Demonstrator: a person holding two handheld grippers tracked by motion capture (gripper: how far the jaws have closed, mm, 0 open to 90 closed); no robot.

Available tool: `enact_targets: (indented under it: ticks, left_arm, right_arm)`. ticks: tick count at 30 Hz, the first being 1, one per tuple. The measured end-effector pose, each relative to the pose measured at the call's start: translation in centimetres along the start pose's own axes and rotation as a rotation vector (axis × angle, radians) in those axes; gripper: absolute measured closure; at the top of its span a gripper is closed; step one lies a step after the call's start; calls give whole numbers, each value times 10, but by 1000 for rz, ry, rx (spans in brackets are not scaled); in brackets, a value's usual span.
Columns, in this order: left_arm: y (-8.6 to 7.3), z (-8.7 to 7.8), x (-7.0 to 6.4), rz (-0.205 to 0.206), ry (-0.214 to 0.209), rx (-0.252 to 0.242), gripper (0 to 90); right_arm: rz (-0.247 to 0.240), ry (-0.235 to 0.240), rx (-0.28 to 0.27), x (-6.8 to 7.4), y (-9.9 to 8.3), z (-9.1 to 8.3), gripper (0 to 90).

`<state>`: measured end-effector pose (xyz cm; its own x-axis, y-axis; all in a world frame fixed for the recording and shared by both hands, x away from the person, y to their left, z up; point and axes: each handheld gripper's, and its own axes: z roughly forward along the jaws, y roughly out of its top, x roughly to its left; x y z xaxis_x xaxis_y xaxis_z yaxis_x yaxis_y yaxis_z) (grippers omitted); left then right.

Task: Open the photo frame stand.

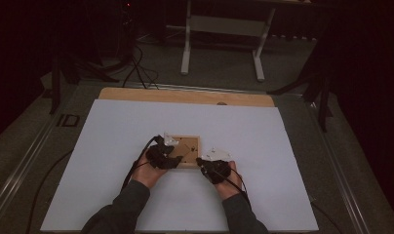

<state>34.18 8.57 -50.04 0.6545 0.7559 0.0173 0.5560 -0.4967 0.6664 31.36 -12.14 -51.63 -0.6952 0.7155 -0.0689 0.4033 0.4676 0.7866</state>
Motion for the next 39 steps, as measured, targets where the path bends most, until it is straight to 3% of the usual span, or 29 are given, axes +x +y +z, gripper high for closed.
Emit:
enact_targets:
  ticks: [12,14,23,27,30,34,39]
  left_arm:
    - [5,-6,1,-26,-6,-15,501]
    - [5,-6,1,-35,-4,-21,463]
    - [-4,-5,4,-63,-16,9,407]
    - [-5,-6,5,-77,-31,9,418]
    - [-4,-7,6,-91,-46,13,495]
    - [-2,-9,6,-90,-44,8,500]
    - [7,-16,6,-122,-56,-47,502]
  right_arm:
    - [-3,-1,-2,0,0,0,899]
    - [-3,0,-2,0,0,0,899]
    - [-1,0,0,0,0,0,899]
    - [-1,0,-1,0,0,0,899]
    - [-1,1,0,0,0,0,899]
    - [-1,1,-1,0,0,0,899]
    - [-2,1,-1,-1,0,0,899]
